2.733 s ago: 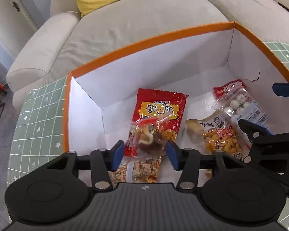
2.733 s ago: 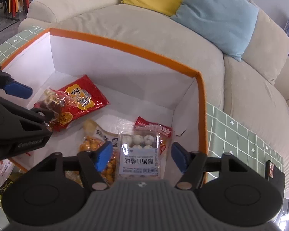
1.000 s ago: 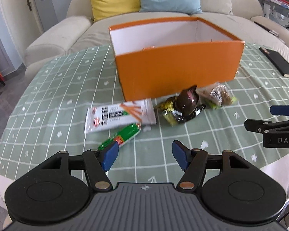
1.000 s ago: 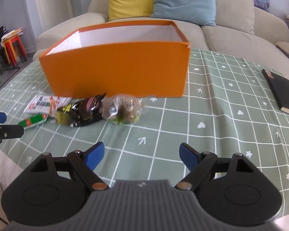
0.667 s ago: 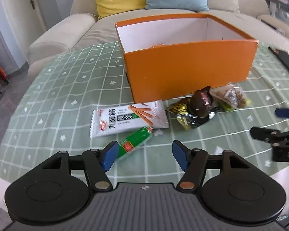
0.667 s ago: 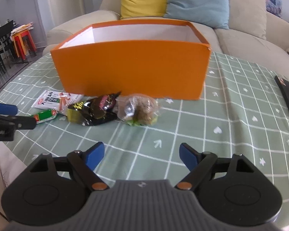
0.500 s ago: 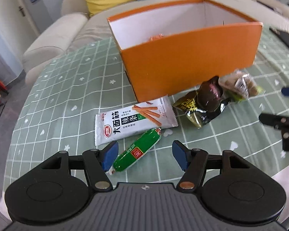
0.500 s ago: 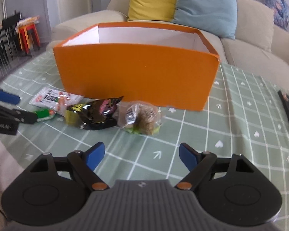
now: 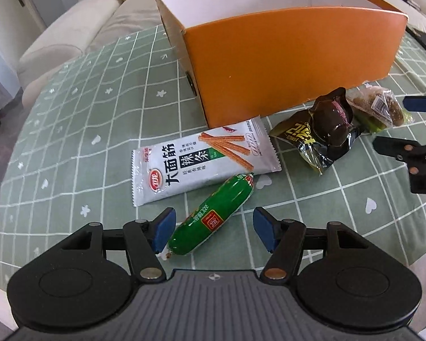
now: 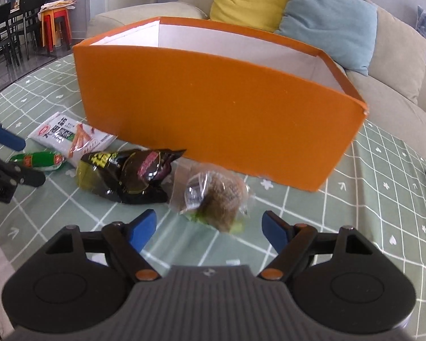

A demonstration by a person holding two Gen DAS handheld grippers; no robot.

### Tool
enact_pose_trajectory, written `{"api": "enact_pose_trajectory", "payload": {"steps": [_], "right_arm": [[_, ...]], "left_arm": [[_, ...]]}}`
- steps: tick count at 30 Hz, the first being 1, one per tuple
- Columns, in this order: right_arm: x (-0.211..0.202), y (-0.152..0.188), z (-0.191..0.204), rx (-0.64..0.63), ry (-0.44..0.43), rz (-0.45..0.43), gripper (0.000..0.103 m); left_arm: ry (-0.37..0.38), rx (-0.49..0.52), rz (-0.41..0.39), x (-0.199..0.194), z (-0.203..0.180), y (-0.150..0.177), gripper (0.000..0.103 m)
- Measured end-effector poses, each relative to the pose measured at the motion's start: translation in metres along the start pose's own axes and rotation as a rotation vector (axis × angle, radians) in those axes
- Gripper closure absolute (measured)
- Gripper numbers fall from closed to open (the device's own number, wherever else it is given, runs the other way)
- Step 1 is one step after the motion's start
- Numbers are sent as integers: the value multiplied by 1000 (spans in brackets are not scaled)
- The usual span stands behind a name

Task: Organize snacks
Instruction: 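Grasp the green sausage with the left tool while the right tool grasps the clear dried meat bag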

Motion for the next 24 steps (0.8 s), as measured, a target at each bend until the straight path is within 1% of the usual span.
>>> {"api": "enact_pose_trajectory", "payload": {"steps": [2,4,8,9,10,11,12,14,16,20,24], "right_arm": [[3,-5,-2,6,5,-4,24],[7,-9,-3,17,6,-9,24],[14,-15,-5,37,7,-10,25],[16,-15,-5,40,10,-8,27],[17,-15,-5,43,10,-6,32],[18,-15,-5,47,9,-2,38],[18,-15,-5,52,10,0,38],[17,-14,-6,54,17,-1,46],[14,-13,-7,65,10,-1,48],[7,-7,-11,102,11,-2,50],[-5,4,-11,111,26,4,50]], "left_arm": [[-2,-14,-1,2,1,-1,32],[1,-26,6,3,1,-1,42],[30,-66,15,1,-1,-1,49],[40,-74,12,-1,-2,0,52],[49,-79,9,-2,-3,0,54],[52,-81,7,-3,-5,1,55],[51,-81,6,-5,-7,2,56],[49,-77,9,-7,-10,2,59],[56,-83,10,-10,-14,2,61],[74,-93,5,-17,-26,2,65],[138,-135,16,-24,-40,2,68]]}}
Point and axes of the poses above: each gripper's, at about its wrist camera, not at the fingertips, and x roughly the way its jaws point, z to its left, y to its underside, the point moved 8 cm from there along x, roughly the way its jaws point, and after that the axes turned 15 degrees about -y, right-handed, at the moved point
